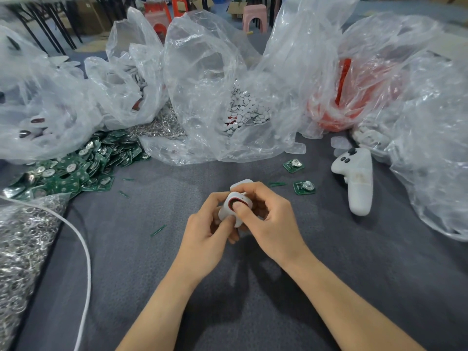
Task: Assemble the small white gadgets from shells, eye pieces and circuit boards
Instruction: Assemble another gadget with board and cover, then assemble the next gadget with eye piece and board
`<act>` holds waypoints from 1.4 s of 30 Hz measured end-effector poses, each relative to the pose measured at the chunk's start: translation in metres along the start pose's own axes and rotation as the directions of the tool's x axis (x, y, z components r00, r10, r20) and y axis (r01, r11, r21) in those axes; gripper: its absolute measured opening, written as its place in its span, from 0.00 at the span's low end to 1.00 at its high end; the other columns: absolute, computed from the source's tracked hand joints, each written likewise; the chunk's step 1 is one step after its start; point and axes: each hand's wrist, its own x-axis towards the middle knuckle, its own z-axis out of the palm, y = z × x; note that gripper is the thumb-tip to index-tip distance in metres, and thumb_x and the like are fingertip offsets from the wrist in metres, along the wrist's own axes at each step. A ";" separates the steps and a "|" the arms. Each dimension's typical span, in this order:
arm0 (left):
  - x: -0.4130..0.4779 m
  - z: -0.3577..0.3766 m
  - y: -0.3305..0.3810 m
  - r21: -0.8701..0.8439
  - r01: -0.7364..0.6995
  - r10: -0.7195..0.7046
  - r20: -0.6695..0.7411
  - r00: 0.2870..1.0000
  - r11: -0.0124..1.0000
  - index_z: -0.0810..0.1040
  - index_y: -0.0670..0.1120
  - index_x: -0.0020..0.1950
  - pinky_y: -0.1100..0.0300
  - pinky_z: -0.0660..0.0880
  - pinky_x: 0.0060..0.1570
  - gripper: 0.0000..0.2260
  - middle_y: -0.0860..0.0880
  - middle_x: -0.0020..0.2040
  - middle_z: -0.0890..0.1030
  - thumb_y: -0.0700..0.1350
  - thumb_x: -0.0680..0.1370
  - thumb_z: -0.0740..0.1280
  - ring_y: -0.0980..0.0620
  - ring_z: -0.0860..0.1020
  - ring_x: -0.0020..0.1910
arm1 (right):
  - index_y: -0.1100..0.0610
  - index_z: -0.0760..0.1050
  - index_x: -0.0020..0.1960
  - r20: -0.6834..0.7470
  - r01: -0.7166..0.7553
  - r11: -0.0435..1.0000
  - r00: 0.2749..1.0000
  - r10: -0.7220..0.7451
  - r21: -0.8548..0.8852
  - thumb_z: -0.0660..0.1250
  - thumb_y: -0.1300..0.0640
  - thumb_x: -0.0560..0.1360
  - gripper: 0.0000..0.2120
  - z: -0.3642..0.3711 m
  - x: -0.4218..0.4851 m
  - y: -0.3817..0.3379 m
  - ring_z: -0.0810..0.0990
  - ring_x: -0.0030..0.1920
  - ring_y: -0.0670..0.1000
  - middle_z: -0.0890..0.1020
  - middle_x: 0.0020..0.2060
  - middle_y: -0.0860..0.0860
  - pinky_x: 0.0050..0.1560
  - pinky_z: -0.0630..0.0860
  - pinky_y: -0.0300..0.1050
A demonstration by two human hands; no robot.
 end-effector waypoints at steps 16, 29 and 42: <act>0.002 0.000 -0.002 -0.155 0.042 -0.044 -0.005 0.999 0.987 0.76 0.48 0.54 0.58 0.77 0.35 0.12 0.45 0.35 0.81 0.39 0.74 0.60 0.47 0.79 0.32 | 0.56 0.79 0.56 0.036 -0.036 0.999 0.999 0.036 0.023 0.65 0.69 0.74 0.14 -0.002 0.002 -0.001 0.82 0.47 0.49 0.83 0.45 0.49 0.50 0.80 0.50; 0.004 -0.004 -0.005 -0.142 -0.001 -0.036 -0.255 0.966 0.990 0.75 0.50 0.61 0.60 0.78 0.37 0.15 0.45 0.42 0.83 0.33 0.80 0.60 0.50 0.80 0.36 | 0.53 0.80 0.43 -0.359 -0.110 0.994 0.929 0.094 -0.025 0.68 0.58 0.75 0.04 -0.006 0.008 0.012 0.80 0.33 0.45 0.82 0.32 0.47 0.39 0.76 0.41; 0.026 0.034 -0.014 0.814 -0.114 0.052 0.102 0.993 0.570 0.58 0.64 0.73 0.47 0.50 0.73 0.25 0.53 0.78 0.57 0.58 0.77 0.61 0.45 0.50 0.77 | 0.58 0.80 0.46 -0.474 0.007 0.977 0.874 -0.109 -0.213 0.66 0.63 0.76 0.05 -0.015 0.014 0.006 0.78 0.39 0.45 0.79 0.44 0.49 0.43 0.74 0.34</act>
